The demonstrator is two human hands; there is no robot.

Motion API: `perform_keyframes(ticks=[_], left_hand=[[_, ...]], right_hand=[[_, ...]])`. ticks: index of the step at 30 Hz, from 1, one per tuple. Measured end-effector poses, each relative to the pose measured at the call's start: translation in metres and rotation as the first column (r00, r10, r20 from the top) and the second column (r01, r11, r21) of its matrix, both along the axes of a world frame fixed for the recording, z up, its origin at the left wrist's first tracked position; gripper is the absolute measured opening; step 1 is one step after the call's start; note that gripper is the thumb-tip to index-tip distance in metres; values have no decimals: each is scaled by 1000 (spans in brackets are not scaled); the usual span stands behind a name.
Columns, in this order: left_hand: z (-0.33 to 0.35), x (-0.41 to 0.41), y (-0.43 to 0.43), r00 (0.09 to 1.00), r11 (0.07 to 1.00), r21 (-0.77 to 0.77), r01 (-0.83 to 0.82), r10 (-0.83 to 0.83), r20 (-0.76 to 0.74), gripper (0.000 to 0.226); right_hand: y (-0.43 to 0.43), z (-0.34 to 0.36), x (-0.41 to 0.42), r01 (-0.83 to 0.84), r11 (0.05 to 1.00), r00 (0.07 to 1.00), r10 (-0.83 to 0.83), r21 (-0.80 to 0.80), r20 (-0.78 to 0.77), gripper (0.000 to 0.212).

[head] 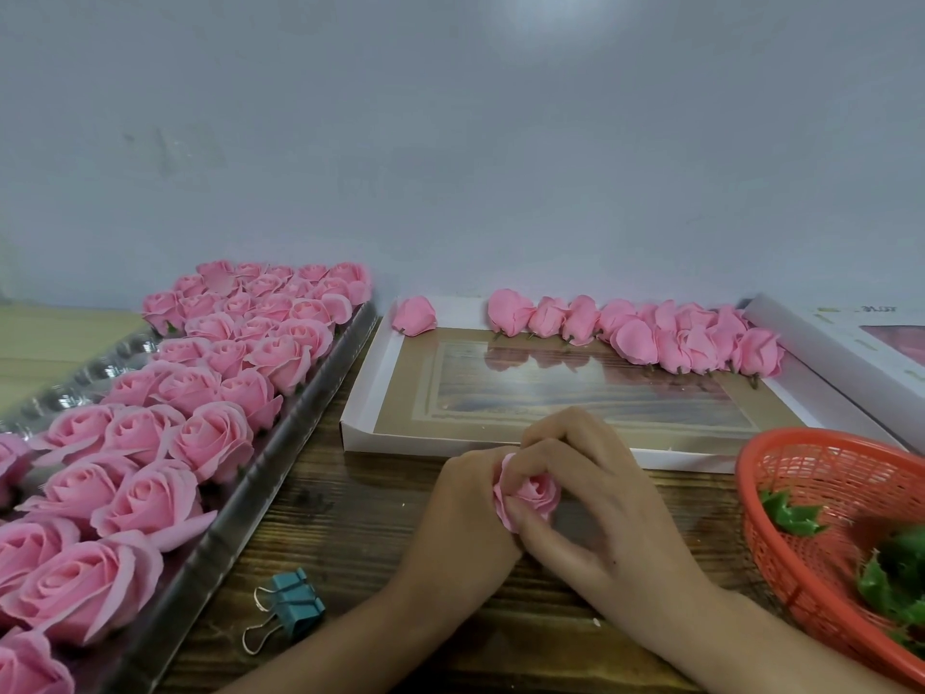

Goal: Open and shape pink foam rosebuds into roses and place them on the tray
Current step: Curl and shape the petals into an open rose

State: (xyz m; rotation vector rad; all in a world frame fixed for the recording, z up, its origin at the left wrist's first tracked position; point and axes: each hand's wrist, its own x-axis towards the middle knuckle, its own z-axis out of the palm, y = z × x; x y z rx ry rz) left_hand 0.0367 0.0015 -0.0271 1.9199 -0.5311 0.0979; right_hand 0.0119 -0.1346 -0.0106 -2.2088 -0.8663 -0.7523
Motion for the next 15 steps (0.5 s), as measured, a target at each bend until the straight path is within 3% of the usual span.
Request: perform_keyframes(ticks=[4, 7, 11, 15], left_hand=[[7, -2, 1, 998, 999, -4, 46, -47, -31, 30], [8, -5, 2, 994, 994, -43, 98, -100, -36, 52], [8, -8, 2, 995, 995, -57, 79, -82, -58, 62], [6, -8, 1, 999, 1000, 6, 17, -17, -40, 52]], right_hand=[[0, 0, 1, 3, 1000, 1000, -3, 5, 2, 4], [0, 1, 0, 3, 1000, 1000, -3, -9, 0, 6], [0, 2, 0, 16, 1000, 1000, -16, -26, -1, 7], [1, 2, -1, 13, 1000, 1000, -13, -4, -16, 8]])
